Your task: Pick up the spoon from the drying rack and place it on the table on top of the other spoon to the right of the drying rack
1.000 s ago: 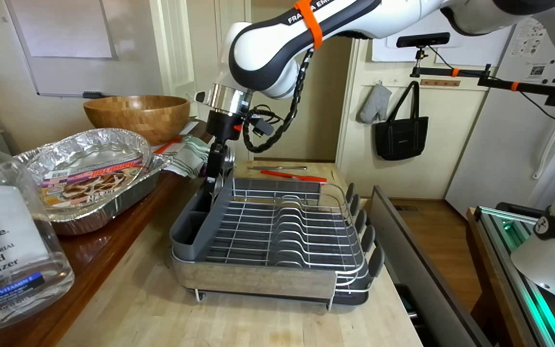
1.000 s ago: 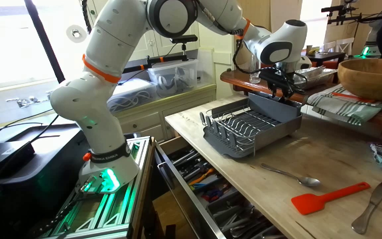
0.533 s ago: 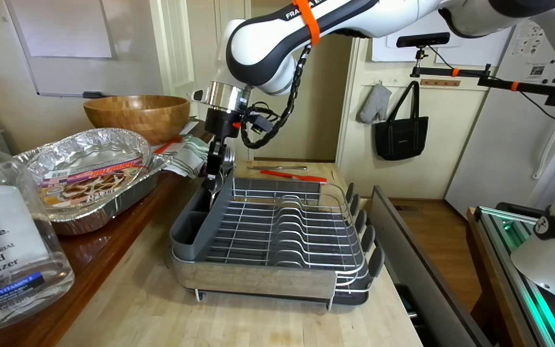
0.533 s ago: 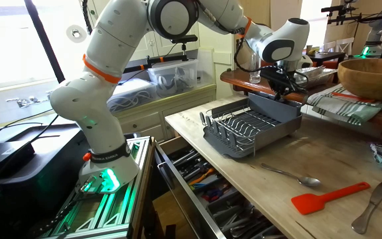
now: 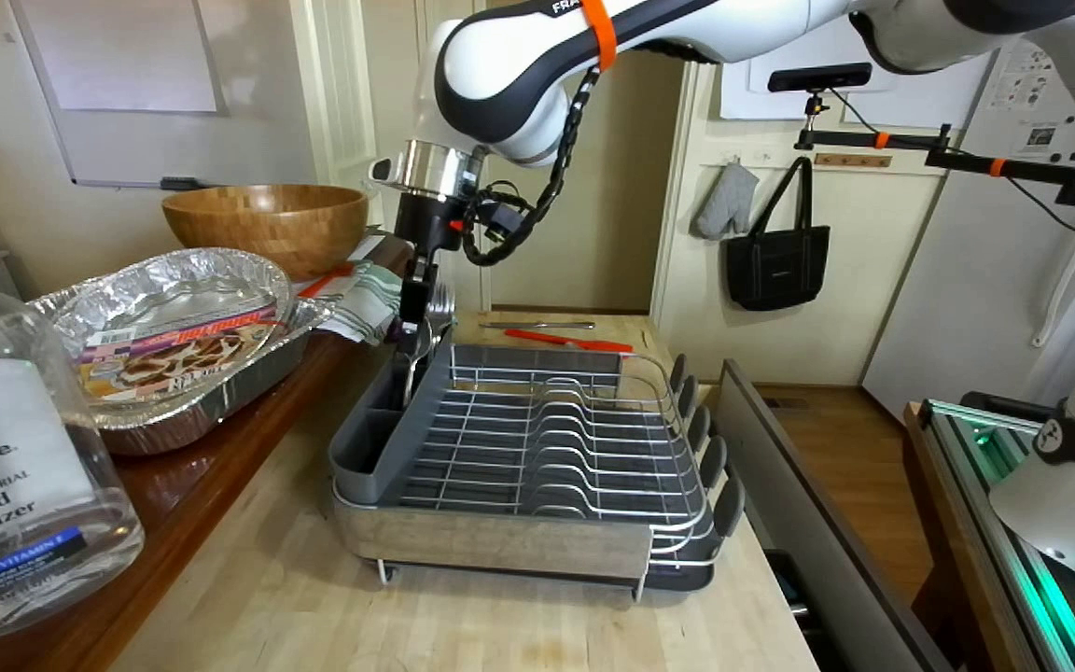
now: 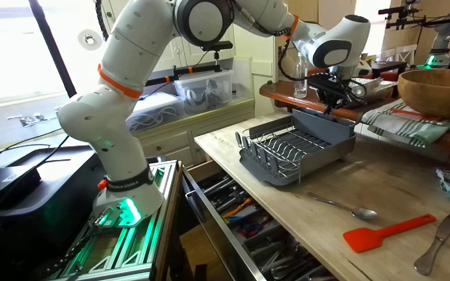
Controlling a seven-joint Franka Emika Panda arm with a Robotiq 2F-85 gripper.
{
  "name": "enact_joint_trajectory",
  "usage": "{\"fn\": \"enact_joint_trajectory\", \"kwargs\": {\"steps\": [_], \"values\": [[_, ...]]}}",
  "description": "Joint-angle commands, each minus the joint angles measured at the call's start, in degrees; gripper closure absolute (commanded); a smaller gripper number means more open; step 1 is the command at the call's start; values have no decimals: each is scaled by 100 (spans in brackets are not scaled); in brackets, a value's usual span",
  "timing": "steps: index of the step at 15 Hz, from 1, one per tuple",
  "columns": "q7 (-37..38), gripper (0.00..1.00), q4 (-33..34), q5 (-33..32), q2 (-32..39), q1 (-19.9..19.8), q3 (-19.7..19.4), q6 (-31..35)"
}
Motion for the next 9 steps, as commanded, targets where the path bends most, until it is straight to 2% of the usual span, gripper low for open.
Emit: {"fn": "enact_joint_trajectory", "kwargs": {"steps": [1,9], "values": [[-40,98,144,-9,-51,-32,12,-359],[48,98,333,-122,-333,7,-157,-881]]}}
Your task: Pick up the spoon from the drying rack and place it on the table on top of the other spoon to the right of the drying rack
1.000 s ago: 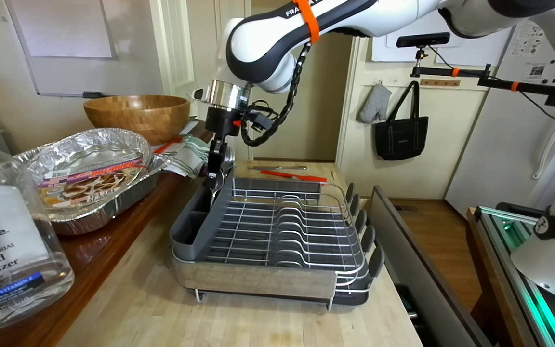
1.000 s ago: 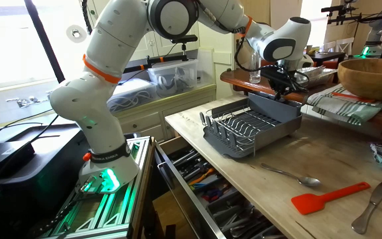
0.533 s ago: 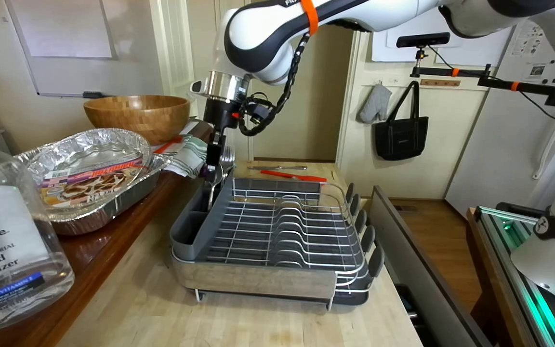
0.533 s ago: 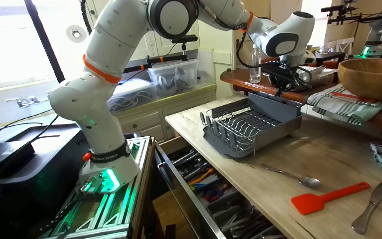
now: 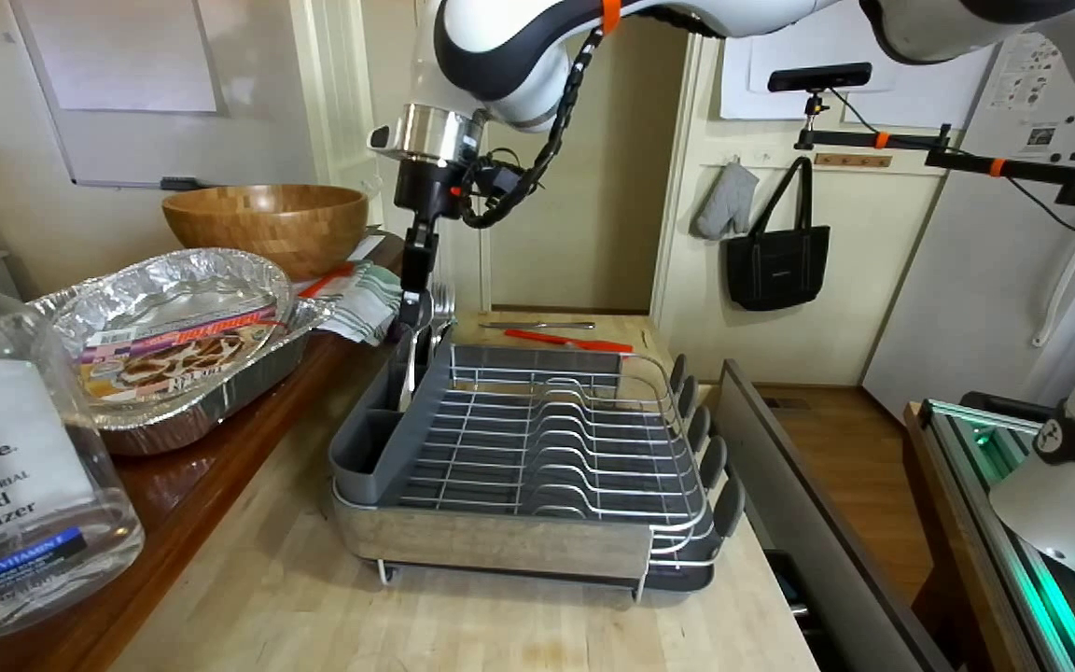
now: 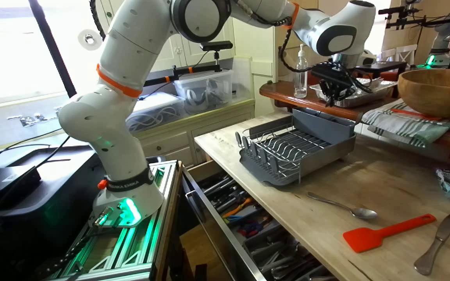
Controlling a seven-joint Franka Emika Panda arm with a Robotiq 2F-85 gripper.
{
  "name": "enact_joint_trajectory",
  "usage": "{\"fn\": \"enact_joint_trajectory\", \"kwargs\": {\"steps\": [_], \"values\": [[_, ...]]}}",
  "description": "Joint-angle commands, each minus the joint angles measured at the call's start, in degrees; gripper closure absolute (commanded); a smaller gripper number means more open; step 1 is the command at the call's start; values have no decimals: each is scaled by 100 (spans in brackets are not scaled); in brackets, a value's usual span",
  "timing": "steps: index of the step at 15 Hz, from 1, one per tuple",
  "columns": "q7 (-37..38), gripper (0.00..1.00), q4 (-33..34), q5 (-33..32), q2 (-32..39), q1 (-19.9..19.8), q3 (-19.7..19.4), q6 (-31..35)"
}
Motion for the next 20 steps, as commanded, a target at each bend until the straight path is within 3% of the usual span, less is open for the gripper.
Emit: {"fn": "enact_joint_trajectory", "kwargs": {"steps": [1,13,20], "values": [[26,98,103,-81,-187,-10,-74,-469],[56,98,441,-71,-549,-83,-334,-1622],[176,98,287,-109,-883,-162,-554,-2212]]}}
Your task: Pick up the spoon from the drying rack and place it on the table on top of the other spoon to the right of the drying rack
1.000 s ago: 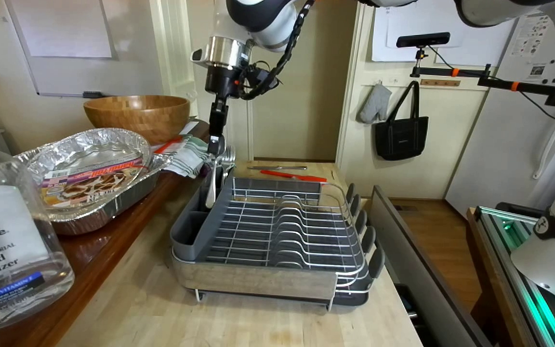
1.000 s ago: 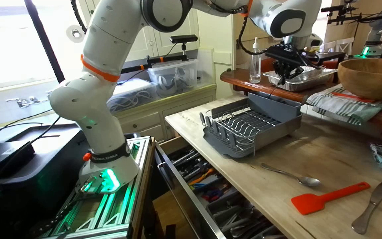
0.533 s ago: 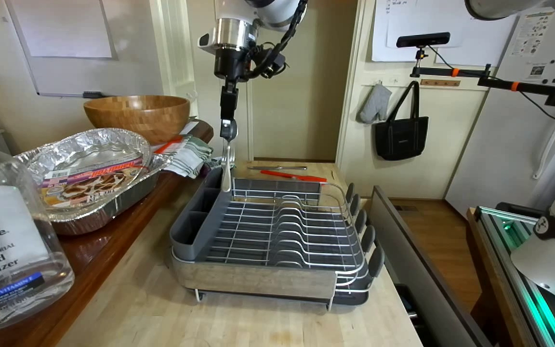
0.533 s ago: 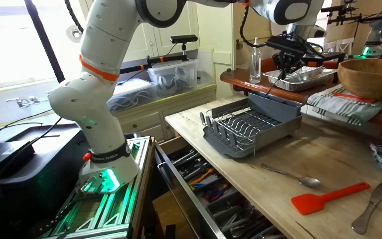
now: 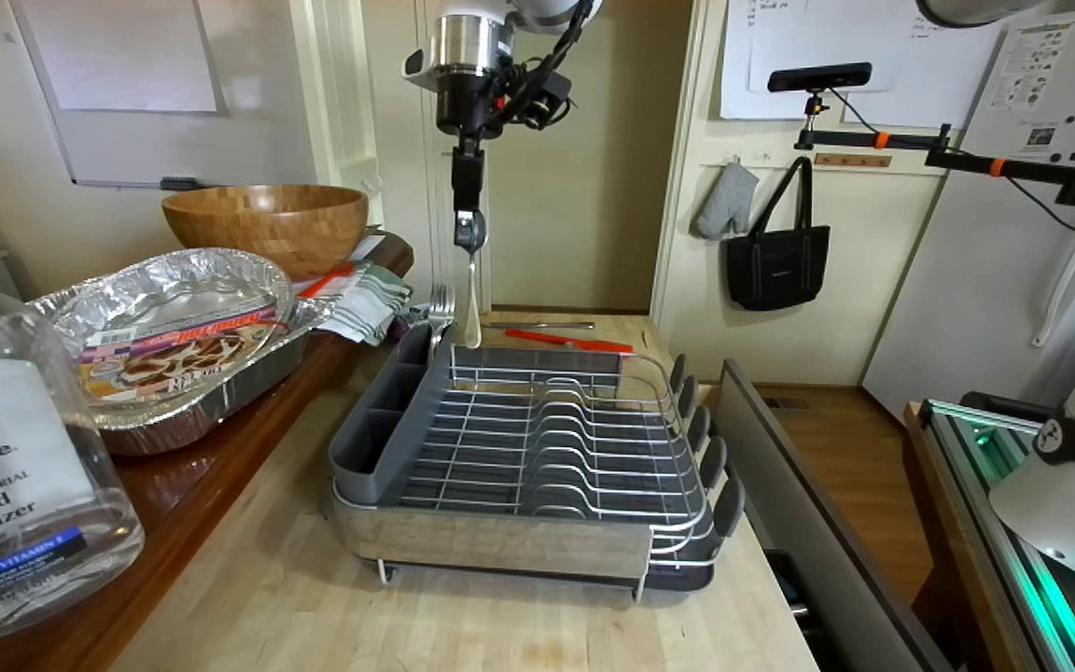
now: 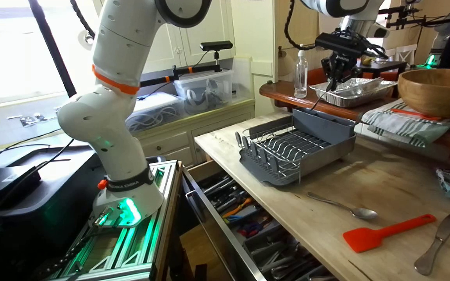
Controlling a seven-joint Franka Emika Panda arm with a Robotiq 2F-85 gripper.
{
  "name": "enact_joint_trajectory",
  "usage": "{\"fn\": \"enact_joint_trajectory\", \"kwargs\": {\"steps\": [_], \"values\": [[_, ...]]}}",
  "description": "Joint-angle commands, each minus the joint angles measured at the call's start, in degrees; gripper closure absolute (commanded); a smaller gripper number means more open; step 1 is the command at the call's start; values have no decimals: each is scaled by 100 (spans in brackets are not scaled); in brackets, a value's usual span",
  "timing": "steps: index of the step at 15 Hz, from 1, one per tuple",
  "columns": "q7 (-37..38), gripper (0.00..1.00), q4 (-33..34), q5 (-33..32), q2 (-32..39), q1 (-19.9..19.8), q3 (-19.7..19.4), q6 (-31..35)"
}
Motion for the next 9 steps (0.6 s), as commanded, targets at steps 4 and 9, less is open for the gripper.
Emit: {"fn": "enact_joint_trajectory", "kwargs": {"steps": [4,9], "values": [[432,98,-310,-347,-542,-40,-352,-628],[959,98,-533,-895,-745,5,-614,-956]]}}
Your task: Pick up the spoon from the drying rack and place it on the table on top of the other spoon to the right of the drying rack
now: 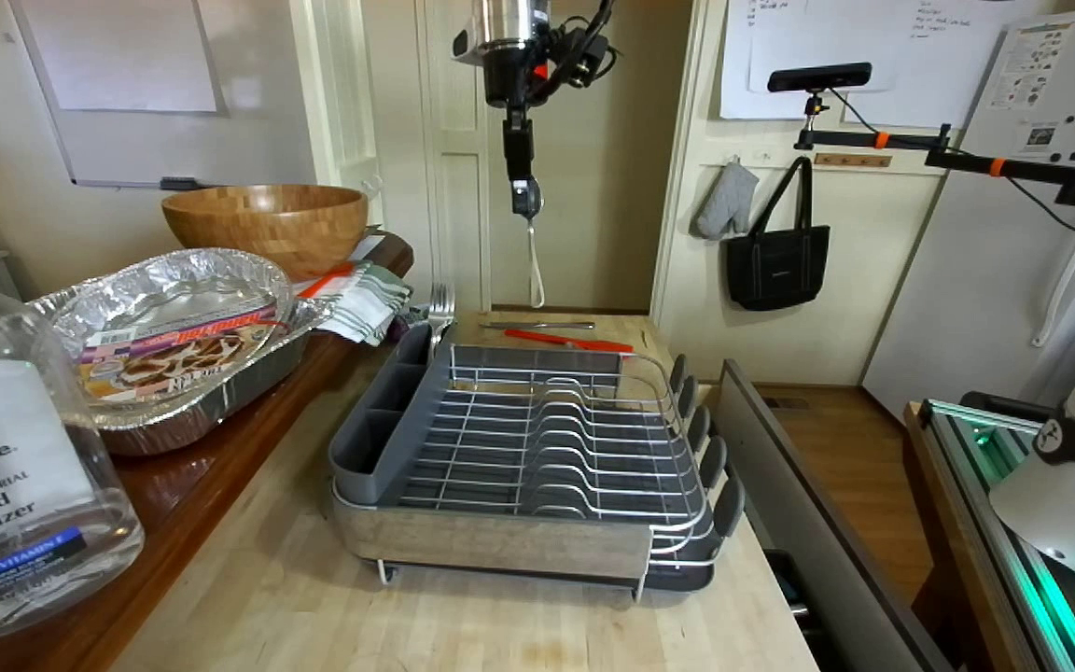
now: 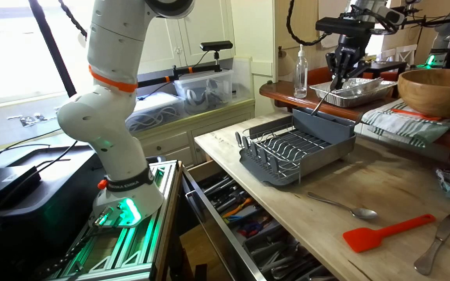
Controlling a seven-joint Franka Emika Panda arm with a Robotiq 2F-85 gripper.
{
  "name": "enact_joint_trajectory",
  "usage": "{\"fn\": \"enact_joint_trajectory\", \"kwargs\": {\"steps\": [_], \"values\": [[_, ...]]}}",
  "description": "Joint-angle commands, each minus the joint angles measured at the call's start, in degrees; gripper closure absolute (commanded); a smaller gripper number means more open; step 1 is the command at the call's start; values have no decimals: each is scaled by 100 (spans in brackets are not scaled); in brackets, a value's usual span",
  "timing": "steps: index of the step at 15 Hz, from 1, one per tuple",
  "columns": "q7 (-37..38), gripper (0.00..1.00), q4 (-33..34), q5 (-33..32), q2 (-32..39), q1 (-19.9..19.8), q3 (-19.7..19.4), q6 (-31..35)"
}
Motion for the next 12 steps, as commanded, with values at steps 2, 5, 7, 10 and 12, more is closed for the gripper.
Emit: {"fn": "enact_joint_trajectory", "kwargs": {"steps": [2,5,7,10,12], "values": [[482,98,-483,-444,-292,53,-192,-233],[581,98,-726,-486,-368,-4,-240,-301],[593,98,-892,-514,-428,-30,-281,-342],[665,98,-1183,-538,-601,-83,-372,-404],[745,98,-1366,-581,-740,-120,-445,-428]]}}
